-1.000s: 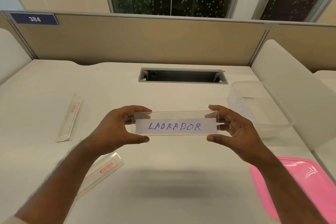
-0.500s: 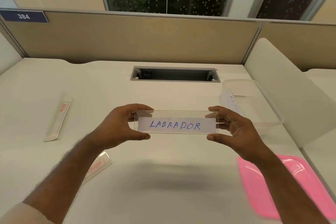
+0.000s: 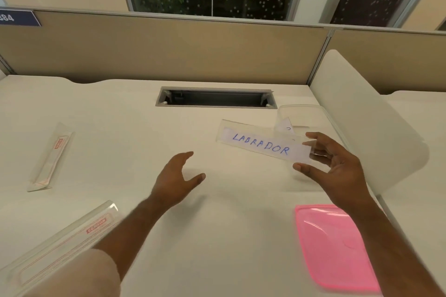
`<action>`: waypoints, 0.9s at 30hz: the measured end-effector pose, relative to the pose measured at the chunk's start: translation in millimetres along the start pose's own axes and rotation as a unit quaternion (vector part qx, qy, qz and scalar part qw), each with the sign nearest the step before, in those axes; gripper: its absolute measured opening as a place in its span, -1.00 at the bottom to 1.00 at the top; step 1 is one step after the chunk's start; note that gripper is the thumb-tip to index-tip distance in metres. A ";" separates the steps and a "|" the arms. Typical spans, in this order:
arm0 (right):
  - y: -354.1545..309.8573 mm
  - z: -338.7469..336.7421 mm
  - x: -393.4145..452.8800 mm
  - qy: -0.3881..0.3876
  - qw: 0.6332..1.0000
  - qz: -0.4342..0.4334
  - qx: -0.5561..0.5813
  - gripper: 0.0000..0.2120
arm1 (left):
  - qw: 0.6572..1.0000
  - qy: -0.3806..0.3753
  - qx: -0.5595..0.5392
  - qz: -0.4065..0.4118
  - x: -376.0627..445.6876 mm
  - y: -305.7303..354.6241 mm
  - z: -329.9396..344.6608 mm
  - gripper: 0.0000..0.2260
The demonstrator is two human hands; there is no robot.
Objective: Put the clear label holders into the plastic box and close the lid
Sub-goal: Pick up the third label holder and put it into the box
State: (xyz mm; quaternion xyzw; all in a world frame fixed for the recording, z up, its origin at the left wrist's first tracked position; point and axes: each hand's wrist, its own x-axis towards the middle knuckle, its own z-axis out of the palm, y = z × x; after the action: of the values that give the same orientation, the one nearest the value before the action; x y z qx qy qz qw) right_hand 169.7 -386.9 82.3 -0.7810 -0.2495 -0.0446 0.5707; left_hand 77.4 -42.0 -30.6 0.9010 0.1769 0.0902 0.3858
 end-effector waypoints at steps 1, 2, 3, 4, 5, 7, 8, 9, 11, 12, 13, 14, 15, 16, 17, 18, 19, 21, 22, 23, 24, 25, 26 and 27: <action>2.3 -7.9 0.6 0.021 1.000 0.000 -0.011 -0.38 | 1.000 -0.001 0.013 -0.005 1.7 -2.0 13.0 -0.35; 4.4 -15.3 1.3 0.043 0.999 0.000 -0.020 -0.39 | 1.000 -0.008 0.029 -0.010 3.3 -4.1 25.1 -0.35; 6.7 -22.5 2.1 0.065 0.997 0.000 -0.029 -0.39 | 0.998 -0.021 0.054 -0.013 5.1 -5.4 36.3 -0.35; 9.3 -29.7 2.8 0.086 0.996 0.001 -0.038 -0.40 | 0.995 -0.038 0.091 -0.013 6.8 -6.1 46.5 -0.33; 12.0 -36.3 3.4 0.107 0.993 0.001 -0.047 -0.40 | 0.990 -0.052 0.134 -0.009 8.4 -6.4 55.5 -0.31; 18.0 -49.3 4.0 0.145 0.987 0.005 -0.070 -0.40 | 0.979 -0.058 0.197 0.003 11.0 -6.1 68.6 -0.26; 21.2 -55.5 4.2 0.162 0.983 0.008 -0.083 -0.40 | 0.975 -0.053 0.216 0.006 11.4 -5.9 73.1 -0.24; 24.7 -61.7 4.5 0.176 0.980 0.014 -0.095 -0.40 | 0.972 -0.044 0.231 0.010 11.0 -5.8 76.5 -0.24; 31.8 -71.9 5.4 0.200 0.971 0.030 -0.128 -0.40 | 0.967 -0.024 0.253 0.022 9.1 -5.8 81.1 -0.22; 35.1 -75.3 6.0 0.208 0.966 0.037 -0.147 -0.40 | 0.966 -0.017 0.257 0.025 8.0 -5.9 82.5 -0.22; 38.4 -77.5 6.7 0.216 0.961 0.042 -0.167 -0.39 | 0.966 -0.013 0.259 0.025 7.5 -6.0 83.3 -0.22; 41.7 -78.4 7.6 0.224 0.956 0.044 -0.184 -0.39 | 0.965 -0.011 0.259 0.024 7.6 -6.0 83.8 -0.23; 45.0 -78.2 8.5 0.232 0.951 0.044 -0.200 -0.38 | 0.965 -0.012 0.261 0.024 7.9 -5.9 84.0 -0.23; 48.4 -77.0 9.8 0.241 0.946 0.044 -0.212 -0.38 | 0.964 -0.014 0.263 0.022 7.8 -5.6 84.2 -0.23; 51.7 -75.0 11.5 0.249 0.942 0.045 -0.222 -0.38 | 0.964 -0.016 0.266 0.021 7.7 -5.4 84.4 -0.24; 54.9 -72.5 14.1 0.255 0.937 0.048 -0.233 -0.39 | 0.963 -0.017 0.268 0.021 7.4 -5.2 84.6 -0.24; 58.1 -69.6 17.2 0.259 0.933 0.051 -0.245 -0.39 | 0.963 -0.017 0.269 0.020 7.1 -4.8 84.7 -0.24; 64.1 -61.6 25.1 0.259 0.926 0.059 -0.268 -0.40 | 0.962 -0.017 0.270 0.021 6.9 -4.2 84.6 -0.24; 66.8 -56.8 29.6 0.254 0.924 0.061 -0.278 -0.40 | 0.962 -0.017 0.270 0.020 7.0 -4.0 84.5 -0.25; 69.2 -51.7 34.2 0.247 0.923 0.062 -0.288 -0.40 | 0.962 -0.017 0.270 0.019 7.0 -3.8 84.5 -0.25; 71.4 -46.6 38.8 0.240 0.922 0.063 -0.297 -0.40 | 0.962 -0.018 0.271 0.019 7.0 -3.5 84.7 -0.25; 73.3 -41.3 43.4 0.233 0.921 0.064 -0.304 -0.40 | 0.962 -0.018 0.271 0.019 6.8 -3.1 84.7 -0.25; 74.9 -36.3 47.7 0.226 0.922 0.068 -0.308 -0.40 | 0.962 -0.018 0.272 0.019 6.7 -2.8 84.7 -0.25; 76.5 -31.7 51.3 0.218 0.923 0.073 -0.308 -0.40 | 0.962 -0.018 0.273 0.020 6.7 -2.6 84.7 -0.25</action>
State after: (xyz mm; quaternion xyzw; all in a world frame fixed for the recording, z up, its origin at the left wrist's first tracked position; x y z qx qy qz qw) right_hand 255.0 -415.6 44.9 -0.9054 -0.0351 -0.2463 0.3440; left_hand 108.3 -93.9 -90.4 0.9768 0.1702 0.0299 0.1264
